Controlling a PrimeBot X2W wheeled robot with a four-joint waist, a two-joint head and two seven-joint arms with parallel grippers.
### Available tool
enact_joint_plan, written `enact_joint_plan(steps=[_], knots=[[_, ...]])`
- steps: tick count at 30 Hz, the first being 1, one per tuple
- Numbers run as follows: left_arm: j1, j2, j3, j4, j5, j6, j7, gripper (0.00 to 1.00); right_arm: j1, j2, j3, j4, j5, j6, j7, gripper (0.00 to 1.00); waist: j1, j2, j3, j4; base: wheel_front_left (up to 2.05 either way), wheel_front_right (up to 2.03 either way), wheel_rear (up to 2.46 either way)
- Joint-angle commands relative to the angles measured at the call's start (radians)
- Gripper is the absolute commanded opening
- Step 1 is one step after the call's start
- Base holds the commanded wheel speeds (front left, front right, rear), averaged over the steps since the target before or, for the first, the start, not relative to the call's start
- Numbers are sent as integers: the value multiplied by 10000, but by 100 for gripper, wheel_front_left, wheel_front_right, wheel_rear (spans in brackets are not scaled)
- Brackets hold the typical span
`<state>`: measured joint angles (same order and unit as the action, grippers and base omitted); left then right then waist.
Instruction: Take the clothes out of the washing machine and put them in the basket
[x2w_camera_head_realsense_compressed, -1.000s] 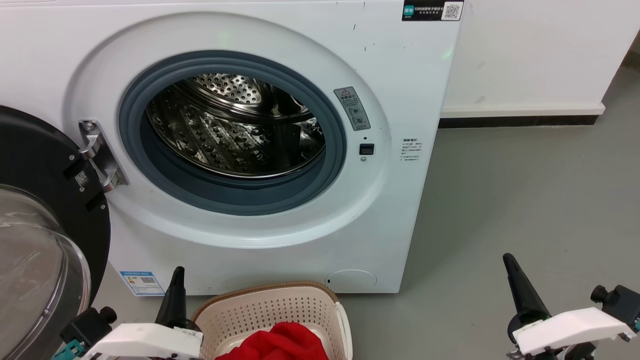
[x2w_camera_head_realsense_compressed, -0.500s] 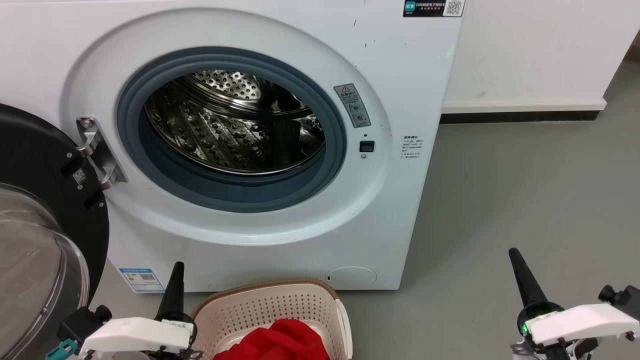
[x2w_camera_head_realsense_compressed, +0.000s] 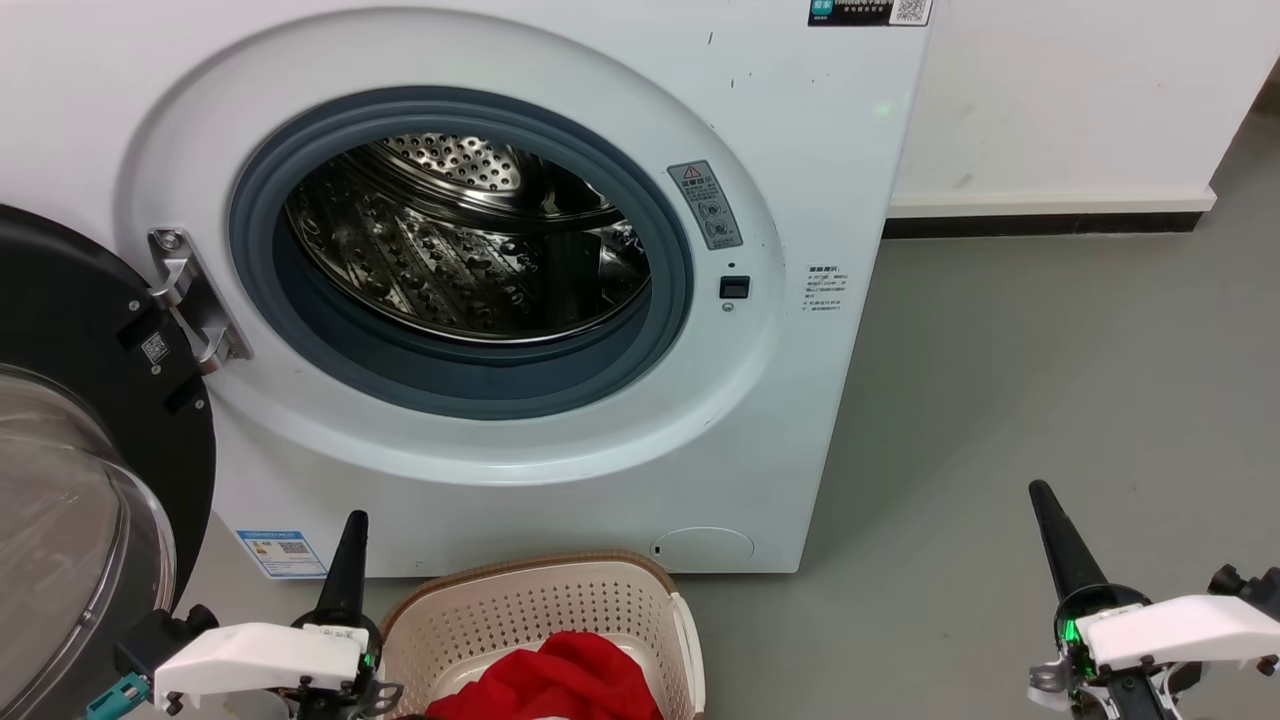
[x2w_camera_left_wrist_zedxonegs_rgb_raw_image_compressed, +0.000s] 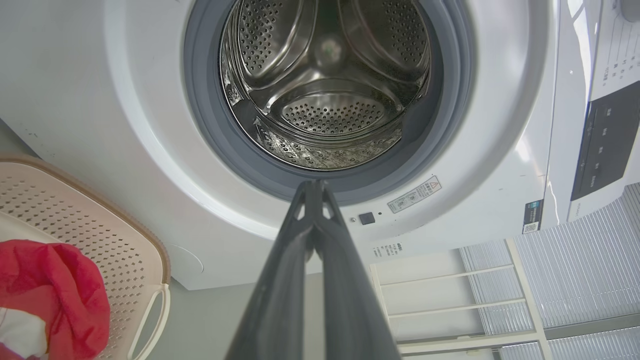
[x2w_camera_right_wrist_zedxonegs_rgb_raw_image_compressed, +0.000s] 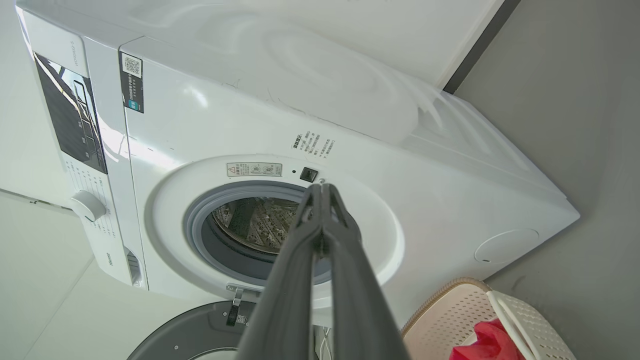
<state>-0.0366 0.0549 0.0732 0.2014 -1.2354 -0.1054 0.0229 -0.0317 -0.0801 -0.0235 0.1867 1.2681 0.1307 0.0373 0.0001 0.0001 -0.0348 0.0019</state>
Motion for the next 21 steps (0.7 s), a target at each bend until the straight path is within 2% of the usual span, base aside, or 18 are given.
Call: enact_joint_plan(steps=[1, 21], knots=[[-242, 6, 58, -23, -220, -43, 54, 0, -237, -50, -38, -25, 224, 2, 46, 0, -1, -1, 10, 0, 0, 0, 0], [-525, -21, 238, 213, -1975, -167, 490, 0, -535, -13, -282, 274, 1975, 1, 253, 0, -1, -1, 173, -9, 0, 0, 0]])
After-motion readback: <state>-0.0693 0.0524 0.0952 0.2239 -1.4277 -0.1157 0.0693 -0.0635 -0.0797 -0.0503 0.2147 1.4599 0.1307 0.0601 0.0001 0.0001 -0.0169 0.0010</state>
